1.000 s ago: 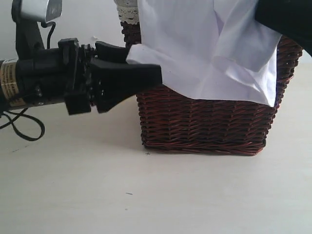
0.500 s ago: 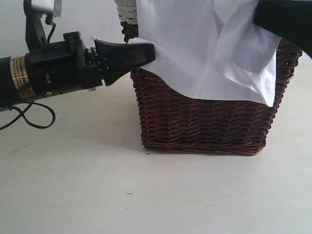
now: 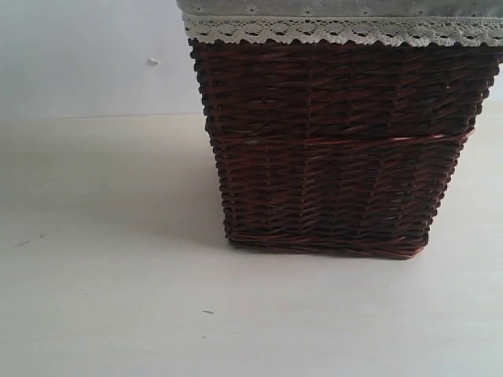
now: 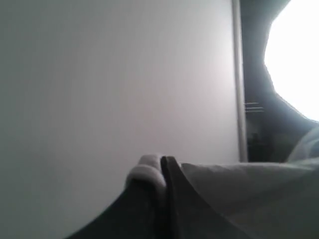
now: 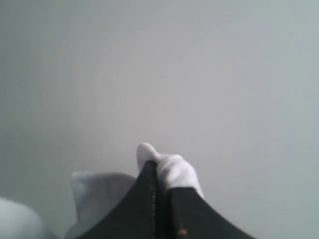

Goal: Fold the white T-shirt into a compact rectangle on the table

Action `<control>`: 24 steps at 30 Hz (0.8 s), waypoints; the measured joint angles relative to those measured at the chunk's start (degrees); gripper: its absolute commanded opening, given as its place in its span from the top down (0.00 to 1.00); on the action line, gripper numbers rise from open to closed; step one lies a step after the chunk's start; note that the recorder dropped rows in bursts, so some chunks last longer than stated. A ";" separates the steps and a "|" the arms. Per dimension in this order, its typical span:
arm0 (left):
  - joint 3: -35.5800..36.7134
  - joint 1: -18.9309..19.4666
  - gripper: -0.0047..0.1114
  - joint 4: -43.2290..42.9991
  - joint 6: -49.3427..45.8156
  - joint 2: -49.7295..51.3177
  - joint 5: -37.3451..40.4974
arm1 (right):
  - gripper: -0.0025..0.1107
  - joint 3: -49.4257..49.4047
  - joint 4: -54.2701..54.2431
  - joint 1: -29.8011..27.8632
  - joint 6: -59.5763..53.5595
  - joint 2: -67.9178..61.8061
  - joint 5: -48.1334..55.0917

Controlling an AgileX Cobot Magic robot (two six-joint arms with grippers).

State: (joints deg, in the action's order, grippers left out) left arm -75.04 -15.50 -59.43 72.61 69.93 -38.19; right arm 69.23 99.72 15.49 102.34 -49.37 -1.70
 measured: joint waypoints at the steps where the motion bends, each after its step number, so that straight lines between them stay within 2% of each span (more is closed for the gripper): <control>1: -2.06 0.92 0.96 0.00 0.00 -0.34 1.58 | 0.98 1.85 0.00 0.00 0.00 -0.90 0.70; 7: -17.69 4.87 0.96 -0.25 -3.12 0.19 7.01 | 0.98 17.76 0.00 0.00 -0.22 -9.40 2.03; 14: -35.52 5.11 0.96 0.88 -8.75 1.92 13.05 | 0.98 37.60 0.00 0.00 -1.30 -16.31 0.18; 20: -43.00 5.11 0.96 7.65 -11.07 1.97 13.22 | 0.98 51.10 0.00 0.10 -1.52 -18.04 -4.70; 24: -46.81 4.63 0.96 12.31 -18.17 1.85 12.93 | 0.98 57.18 0.00 0.11 -1.78 -17.91 -6.13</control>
State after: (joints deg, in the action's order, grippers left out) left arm -121.85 -10.86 -47.12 54.44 71.78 -25.26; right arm 126.40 99.72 15.59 100.56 -67.28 -7.83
